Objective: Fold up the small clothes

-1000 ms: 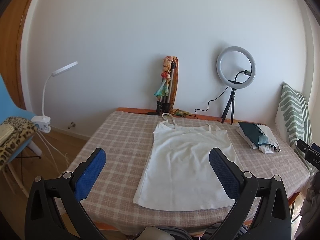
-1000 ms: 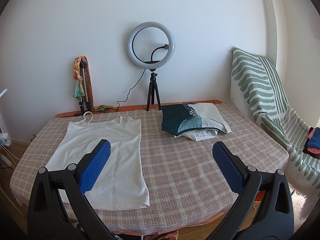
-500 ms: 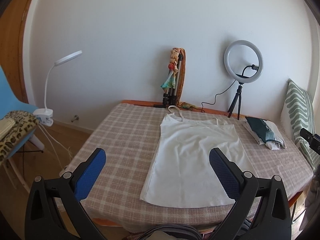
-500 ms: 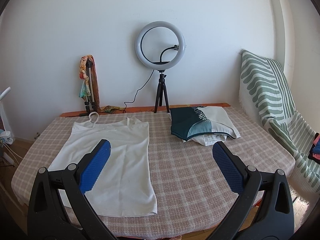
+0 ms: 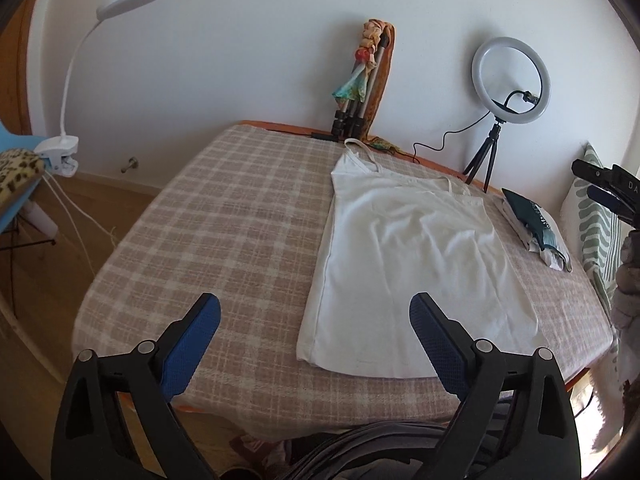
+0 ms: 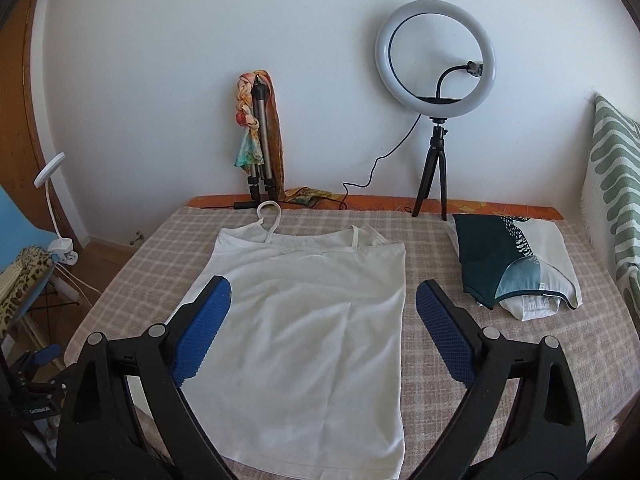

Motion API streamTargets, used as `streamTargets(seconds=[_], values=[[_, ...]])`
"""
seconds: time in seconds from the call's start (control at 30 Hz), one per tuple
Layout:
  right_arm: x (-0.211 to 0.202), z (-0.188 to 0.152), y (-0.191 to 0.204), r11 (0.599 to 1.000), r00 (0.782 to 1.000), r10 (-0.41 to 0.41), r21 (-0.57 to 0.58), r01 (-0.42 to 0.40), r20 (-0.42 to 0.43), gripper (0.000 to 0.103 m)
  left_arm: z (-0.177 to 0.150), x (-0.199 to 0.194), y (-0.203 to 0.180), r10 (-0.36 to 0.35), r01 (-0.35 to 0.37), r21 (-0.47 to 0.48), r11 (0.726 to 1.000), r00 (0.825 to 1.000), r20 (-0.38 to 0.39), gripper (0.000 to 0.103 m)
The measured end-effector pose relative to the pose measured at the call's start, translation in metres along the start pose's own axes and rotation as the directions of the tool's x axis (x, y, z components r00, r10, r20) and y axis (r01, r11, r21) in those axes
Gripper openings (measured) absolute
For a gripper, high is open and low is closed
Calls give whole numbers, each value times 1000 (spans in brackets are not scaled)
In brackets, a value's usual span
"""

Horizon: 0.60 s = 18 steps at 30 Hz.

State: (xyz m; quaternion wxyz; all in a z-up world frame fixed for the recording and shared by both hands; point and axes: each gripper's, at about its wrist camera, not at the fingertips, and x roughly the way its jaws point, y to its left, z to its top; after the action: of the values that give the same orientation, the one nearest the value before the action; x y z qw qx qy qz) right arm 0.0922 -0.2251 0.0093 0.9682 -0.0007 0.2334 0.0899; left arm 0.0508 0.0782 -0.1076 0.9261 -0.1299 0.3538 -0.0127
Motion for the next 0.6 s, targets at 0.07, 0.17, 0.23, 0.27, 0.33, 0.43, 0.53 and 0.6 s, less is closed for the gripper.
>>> streamTargets(seconds=[0.07, 0.17, 0.23, 0.27, 0.33, 0.43, 0.53, 0.6], values=[[19, 9, 12, 999, 998, 49, -10, -49, -28, 87, -5, 12, 8, -43, 42, -38, 998, 998, -43, 90], [46, 24, 29, 993, 991, 121, -4, -122, -59, 86, -10, 24, 18, -85, 79, -81, 994, 993, -81, 85], [64, 33, 41, 984, 980, 180, 12, -180, -87, 86, -12, 32, 22, -109, 100, -96, 990, 989, -98, 84], [74, 37, 47, 978, 972, 209, 20, -209, -106, 86, -12, 35, 23, -116, 106, -97, 990, 988, -103, 83], [98, 45, 60, 969, 958, 248, 37, -245, -146, 85, -13, 41, 24, -128, 117, -99, 988, 985, -116, 80], [140, 54, 82, 955, 928, 296, 54, -291, -225, 80, -13, 50, 26, -153, 140, -102, 985, 980, -127, 75], [188, 56, 103, 945, 890, 325, 73, -319, -318, 70, -14, 59, 25, -168, 157, -87, 984, 975, -142, 61], [219, 55, 116, 945, 870, 323, 75, -319, -372, 68, -16, 65, 25, -181, 169, -88, 982, 972, -151, 56]])
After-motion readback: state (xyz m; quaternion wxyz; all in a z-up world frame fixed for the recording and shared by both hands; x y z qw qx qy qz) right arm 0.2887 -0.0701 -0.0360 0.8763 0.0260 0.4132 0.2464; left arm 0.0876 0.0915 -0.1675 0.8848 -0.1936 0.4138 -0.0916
